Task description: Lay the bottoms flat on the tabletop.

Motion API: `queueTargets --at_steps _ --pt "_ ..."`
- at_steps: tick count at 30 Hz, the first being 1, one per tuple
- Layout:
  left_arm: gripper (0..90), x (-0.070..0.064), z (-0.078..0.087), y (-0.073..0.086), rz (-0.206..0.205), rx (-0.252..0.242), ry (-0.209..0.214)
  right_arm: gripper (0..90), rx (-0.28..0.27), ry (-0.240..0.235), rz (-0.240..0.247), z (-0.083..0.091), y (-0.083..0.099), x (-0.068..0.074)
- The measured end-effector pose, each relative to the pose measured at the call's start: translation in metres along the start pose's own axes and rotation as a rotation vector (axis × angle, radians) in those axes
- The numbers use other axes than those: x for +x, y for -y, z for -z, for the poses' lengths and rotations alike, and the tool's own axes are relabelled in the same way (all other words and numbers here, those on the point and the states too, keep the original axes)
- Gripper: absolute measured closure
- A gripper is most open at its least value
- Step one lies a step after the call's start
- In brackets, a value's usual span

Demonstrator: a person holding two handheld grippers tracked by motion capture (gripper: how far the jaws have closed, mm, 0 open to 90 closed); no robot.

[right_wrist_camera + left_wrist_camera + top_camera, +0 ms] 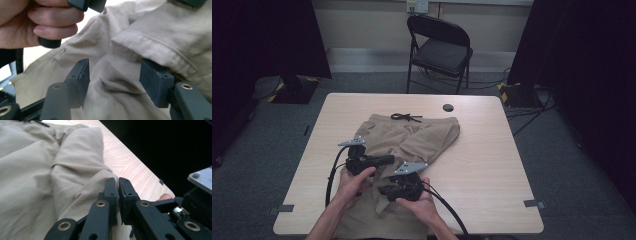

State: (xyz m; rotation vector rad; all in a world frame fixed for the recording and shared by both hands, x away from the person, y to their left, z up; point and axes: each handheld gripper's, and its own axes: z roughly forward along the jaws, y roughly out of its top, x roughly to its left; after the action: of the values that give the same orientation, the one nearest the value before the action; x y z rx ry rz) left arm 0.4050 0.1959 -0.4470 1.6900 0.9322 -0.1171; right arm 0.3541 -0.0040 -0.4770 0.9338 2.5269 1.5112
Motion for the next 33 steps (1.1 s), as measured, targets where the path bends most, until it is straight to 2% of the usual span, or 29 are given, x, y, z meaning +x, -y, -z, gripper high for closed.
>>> queueTargets --at_steps 3,5,7,9,13,16,19,21,23,25,28,30,33 --pt "86.5 -0.004 -0.006 -0.002 -0.008 0.0 0.01 38.5 -0.034 0.034 -0.033 0.004 -0.002 -0.003" --pt "86.8 -0.008 -0.008 -0.004 -0.011 -0.004 0.017 38.5 -0.057 0.025 -0.047 0.004 -0.004 -0.006" --pt "86.8 -0.009 -0.009 -0.005 -0.019 0.002 0.014 41.0 -0.06 0.041 -0.057 0.005 -0.005 -0.007" --pt "87.0 -0.009 -0.011 -0.004 -0.023 0.01 0.013 46.3 -0.07 0.05 -0.056 0.007 -0.005 -0.008" --pt "86.5 -0.007 -0.01 -0.002 -0.02 0.01 0.012 72.9 -0.098 0.059 -0.065 0.015 -0.004 -0.013" --pt "75.6 -0.007 -0.007 -0.001 -0.012 0.002 0.012 81.5 -0.103 0.071 -0.07 0.02 -0.004 -0.018" --pt "63.5 -0.008 0.001 0.002 -0.013 -0.007 0.007 85.3 -0.107 0.08 -0.066 0.027 -0.004 -0.023" --pt "59.0 -0.008 0.008 0.005 -0.017 -0.011 -0.001 86.7 -0.113 0.094 -0.07 0.034 -0.005 -0.029" --pt "51.9 -0.008 0.016 0.011 -0.02 -0.01 -0.014 87.2 -0.12 0.11 -0.078 0.04 -0.006 -0.035" --pt "46.0 -0.006 0.021 0.017 -0.02 0.001 -0.045 87.4 -0.125 0.132 -0.081 0.047 -0.008 -0.043" --pt "38.5 0.0 0.027 0.027 -0.013 0.017 -0.075 87.5 -0.137 0.167 -0.085 0.057 -0.011 -0.054" --pt "36.1 0.004 0.028 0.033 -0.003 0.03 -0.072 87.5 -0.142 0.186 -0.093 0.062 -0.013 -0.062" --pt "32.3 0.001 0.023 0.039 -0.019 0.066 -0.042 87.5 -0.139 0.218 -0.098 0.068 -0.018 -0.074"
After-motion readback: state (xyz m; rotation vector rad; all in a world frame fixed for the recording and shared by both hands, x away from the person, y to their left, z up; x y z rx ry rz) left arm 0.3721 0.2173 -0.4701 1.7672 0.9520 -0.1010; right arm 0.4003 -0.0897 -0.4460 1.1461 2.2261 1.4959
